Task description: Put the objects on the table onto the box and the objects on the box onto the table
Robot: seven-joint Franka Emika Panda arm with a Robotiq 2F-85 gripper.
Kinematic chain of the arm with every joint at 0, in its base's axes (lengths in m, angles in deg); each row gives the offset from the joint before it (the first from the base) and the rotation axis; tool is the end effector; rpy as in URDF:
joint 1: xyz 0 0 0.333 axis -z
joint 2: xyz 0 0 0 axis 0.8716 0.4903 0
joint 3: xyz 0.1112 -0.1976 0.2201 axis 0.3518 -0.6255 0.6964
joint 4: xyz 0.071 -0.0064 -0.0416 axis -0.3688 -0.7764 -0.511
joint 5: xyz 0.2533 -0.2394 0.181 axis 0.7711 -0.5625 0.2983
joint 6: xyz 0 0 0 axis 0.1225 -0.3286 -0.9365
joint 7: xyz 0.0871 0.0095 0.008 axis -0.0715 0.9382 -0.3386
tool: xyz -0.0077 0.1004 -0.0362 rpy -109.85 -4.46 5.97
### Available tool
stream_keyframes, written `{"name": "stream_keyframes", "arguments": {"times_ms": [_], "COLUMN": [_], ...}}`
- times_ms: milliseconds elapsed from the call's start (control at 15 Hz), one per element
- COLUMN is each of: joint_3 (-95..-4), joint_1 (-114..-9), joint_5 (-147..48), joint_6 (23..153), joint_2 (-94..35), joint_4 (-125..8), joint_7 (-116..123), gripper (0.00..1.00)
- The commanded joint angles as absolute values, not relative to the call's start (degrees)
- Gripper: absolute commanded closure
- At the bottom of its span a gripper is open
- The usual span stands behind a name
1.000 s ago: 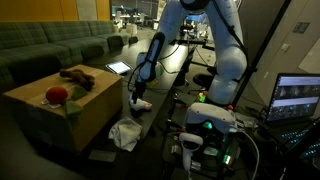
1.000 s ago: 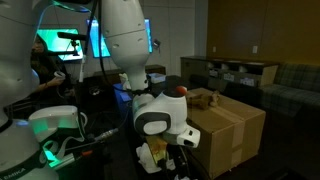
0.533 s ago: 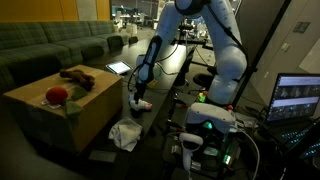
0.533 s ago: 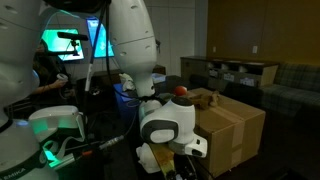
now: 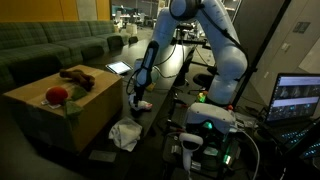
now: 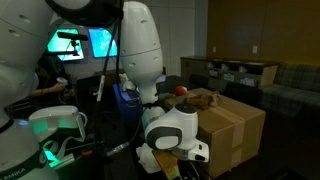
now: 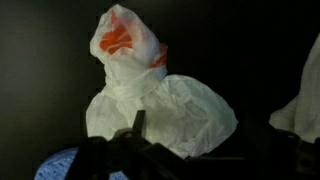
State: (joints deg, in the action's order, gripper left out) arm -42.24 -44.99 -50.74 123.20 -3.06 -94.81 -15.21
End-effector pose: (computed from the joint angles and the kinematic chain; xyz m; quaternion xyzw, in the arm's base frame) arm 0.4897 -0.0993 0.0331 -0.9988 -0.0459 0.0075 0.0150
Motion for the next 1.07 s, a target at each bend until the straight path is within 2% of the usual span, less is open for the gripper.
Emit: {"name": "stream_keyframes", "arguments": {"times_ms": [0,467,533,667,1000], "joint_3": [-45.7,-49.5,-49.7,-50.2,-51.1], "joint_1": [-47.7,-50.9,-51.1,-51.5,-52.2], "joint_5": [-52.8,-55.1,-55.4,-55.6,-55.5], "joint_6": [123.9,124.1,124.2,123.4,119.9], "joint_2": [0.2,4.6,4.9,4.8,1.5], "joint_4": [-91.5,-87.5,-87.1,-86.8,-88.2], "joint_7": [-15.5,-14.7,-14.8,-14.6,-14.4], "gripper": [0.00,0.02,0.27,0.30,0.69]}}
